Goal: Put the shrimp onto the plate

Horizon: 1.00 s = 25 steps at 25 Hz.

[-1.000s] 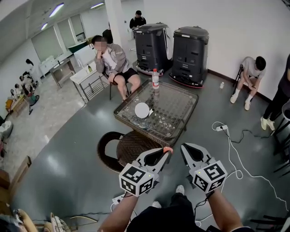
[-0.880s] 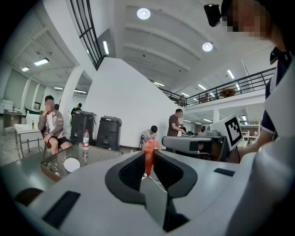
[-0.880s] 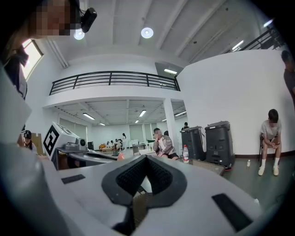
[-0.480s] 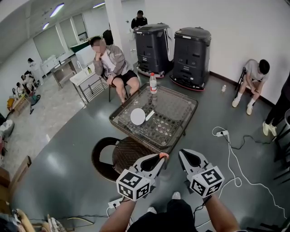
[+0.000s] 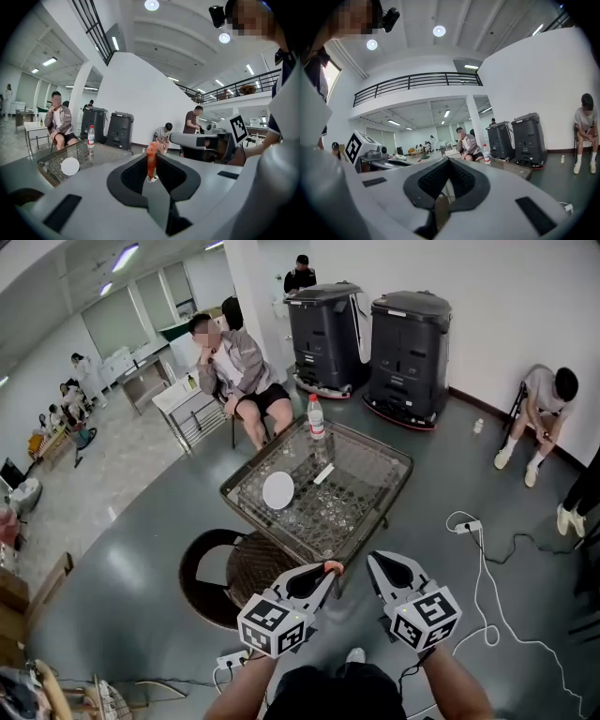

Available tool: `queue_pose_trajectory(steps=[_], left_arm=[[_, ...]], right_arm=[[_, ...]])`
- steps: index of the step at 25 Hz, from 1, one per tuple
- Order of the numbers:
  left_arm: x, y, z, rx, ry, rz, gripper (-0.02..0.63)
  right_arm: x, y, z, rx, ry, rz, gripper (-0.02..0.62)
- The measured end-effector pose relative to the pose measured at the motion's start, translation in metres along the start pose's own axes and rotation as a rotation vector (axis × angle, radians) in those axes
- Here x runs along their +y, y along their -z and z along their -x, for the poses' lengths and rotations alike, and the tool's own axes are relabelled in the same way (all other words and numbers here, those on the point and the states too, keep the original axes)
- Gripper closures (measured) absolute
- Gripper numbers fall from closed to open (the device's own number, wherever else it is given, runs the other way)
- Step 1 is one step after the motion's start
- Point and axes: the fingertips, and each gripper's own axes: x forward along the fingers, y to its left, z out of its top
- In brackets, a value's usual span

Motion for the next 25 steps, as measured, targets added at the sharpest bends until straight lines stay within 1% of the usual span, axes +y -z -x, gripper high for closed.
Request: queue_pose_trajectory(steps=[5,11,14,18,25], left_arm=[[0.01,0.002,-0.017,0.027,-0.039,0.015,0.543],[0.041,0.002,-0.029,0.04,-0.083,0.022,0.543],[0.067,0.001,-0.038,0.036,-0.103,0.039,0.543],[0.105,0.002,-0.052,0.033,-0.107,0.071,0.543],[0.185,0.008,-0.074,0.053,-0.135,0.105,0.543]], right_arm=[[-0.019,-0.003,-0.013,0.002,-0.03,-0.02,0.591],[-0.03,-0.001,-0.041,0.029,-0.066,-0.022,0.591],[-0.038,0.002,-0.061,0.053,-0.069,-0.001,0.591],[-0.051,0.004,-0.093,0.087,-0.061,0.016,0.591],[-0.067,0.014,-0.165,0.152,-0.063,0.03,0.591]])
